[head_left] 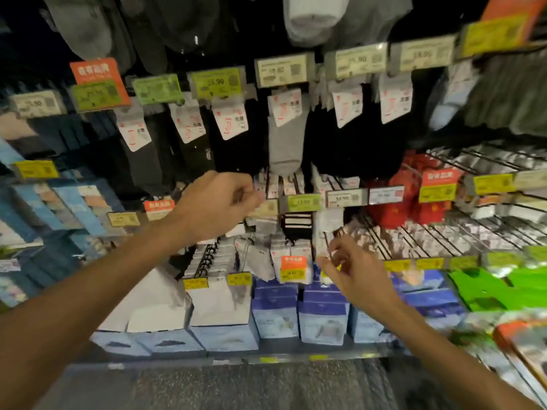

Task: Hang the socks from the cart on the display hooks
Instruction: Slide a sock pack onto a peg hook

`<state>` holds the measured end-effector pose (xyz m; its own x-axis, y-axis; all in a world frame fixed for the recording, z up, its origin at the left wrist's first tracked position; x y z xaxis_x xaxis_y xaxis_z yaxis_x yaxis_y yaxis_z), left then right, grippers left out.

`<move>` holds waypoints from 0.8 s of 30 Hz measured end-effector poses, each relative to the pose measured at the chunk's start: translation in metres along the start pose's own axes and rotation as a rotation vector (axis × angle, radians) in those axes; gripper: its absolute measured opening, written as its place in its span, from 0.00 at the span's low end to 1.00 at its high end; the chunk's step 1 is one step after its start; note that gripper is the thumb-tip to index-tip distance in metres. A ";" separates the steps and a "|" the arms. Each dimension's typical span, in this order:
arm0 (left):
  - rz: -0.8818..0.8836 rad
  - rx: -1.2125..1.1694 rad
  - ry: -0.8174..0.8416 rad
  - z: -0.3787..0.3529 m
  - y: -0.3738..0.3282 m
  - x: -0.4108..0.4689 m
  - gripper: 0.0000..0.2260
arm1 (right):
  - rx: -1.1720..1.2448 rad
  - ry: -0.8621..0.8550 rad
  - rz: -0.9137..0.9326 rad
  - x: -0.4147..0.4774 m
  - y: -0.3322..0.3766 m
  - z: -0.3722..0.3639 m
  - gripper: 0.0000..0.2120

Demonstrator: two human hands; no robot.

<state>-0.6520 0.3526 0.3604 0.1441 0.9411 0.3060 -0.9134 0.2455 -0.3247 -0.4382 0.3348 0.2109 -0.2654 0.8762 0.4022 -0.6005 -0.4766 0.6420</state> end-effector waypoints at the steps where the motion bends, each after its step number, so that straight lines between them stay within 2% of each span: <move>1: -0.050 0.027 0.040 -0.013 -0.021 -0.006 0.17 | 0.026 0.001 -0.053 -0.027 -0.016 0.004 0.10; 5: -0.238 -0.041 0.260 -0.100 -0.110 -0.025 0.14 | 0.000 -0.022 -0.281 -0.135 -0.086 0.032 0.13; 9: -0.320 -0.077 0.518 -0.218 -0.198 -0.056 0.13 | -0.032 -0.088 -0.468 -0.230 -0.145 0.074 0.16; 13: -0.385 -0.150 0.685 -0.330 -0.293 -0.095 0.15 | -0.076 -0.157 -0.694 -0.312 -0.207 0.126 0.13; 18: -0.357 -0.236 0.947 -0.450 -0.402 -0.127 0.10 | -0.113 -0.251 -1.005 -0.417 -0.288 0.192 0.13; 24: -0.216 -0.231 1.176 -0.584 -0.481 -0.159 0.07 | -0.122 -0.337 -1.313 -0.537 -0.368 0.236 0.15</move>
<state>-0.0135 0.2209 -0.0544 0.6513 0.4831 -0.5852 -0.7560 0.3460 -0.5557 0.1035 0.0228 -0.0869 0.7335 0.6072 -0.3053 -0.3328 0.7125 0.6177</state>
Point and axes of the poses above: each hand's wrist, its own x-axis towards the middle knuckle, its own z-axis out of the back of the hand, y = z × x, the point moved 8 cm from there along x, towards the middle knuckle, and after that the axes turned 9 degrees about z, right-handed, at the moved point
